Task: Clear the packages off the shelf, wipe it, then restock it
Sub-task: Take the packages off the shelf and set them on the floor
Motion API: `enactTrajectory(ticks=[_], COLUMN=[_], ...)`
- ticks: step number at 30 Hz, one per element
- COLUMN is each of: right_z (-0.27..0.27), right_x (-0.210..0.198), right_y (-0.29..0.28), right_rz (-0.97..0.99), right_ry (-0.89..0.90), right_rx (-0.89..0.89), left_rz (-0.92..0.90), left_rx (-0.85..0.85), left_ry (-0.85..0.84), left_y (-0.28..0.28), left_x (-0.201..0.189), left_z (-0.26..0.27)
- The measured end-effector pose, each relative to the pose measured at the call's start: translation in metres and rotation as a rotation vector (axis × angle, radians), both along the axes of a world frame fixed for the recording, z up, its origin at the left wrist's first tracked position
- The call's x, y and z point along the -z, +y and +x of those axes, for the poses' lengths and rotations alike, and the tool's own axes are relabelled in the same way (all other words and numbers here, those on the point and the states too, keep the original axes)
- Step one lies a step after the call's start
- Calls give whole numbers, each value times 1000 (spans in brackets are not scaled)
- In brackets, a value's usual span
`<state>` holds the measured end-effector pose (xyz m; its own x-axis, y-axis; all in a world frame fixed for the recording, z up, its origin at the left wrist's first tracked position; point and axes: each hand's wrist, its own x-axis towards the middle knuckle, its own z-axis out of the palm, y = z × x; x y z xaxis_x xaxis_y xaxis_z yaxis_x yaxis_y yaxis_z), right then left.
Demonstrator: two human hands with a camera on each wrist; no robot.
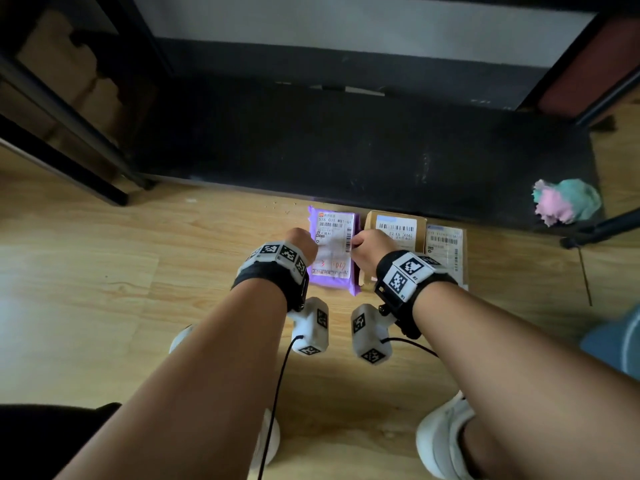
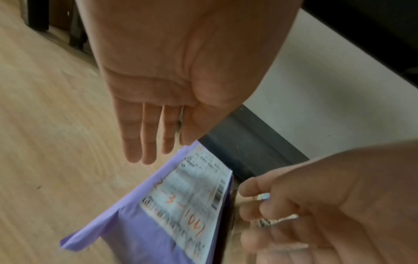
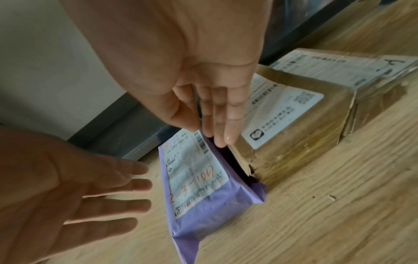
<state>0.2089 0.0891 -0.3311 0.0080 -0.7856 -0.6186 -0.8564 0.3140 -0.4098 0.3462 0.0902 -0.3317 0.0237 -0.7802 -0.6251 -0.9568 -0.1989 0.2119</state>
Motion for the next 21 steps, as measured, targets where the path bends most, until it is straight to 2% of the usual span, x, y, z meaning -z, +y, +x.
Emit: enactTrajectory(ticks=[6,7,10,13,17,21], right_z=[-12,-13,-15,-18,-20,-18], right_x=[-45,-54,-82,-116,-158,-205], right_y=[5,5,3,1,-3,-13], right_rz=[-97,-117,-182,-260,-526,-714], right_ry=[-25,-22,-15,-97,-233,-386], right_rx=[22,22,-22,7,96,124], left_rz=[-166,-198,-292,-447,-533,-641], left_rx=[-34,-88,-481,-541,-602,-607], left_ry=[3,62,400,519,749,791], left_y=[-3,-4,-9,-13,-23,-43], left_x=[-45,-54,-89,-118,-160,-208], left_z=[4,7,11,14,10,9])
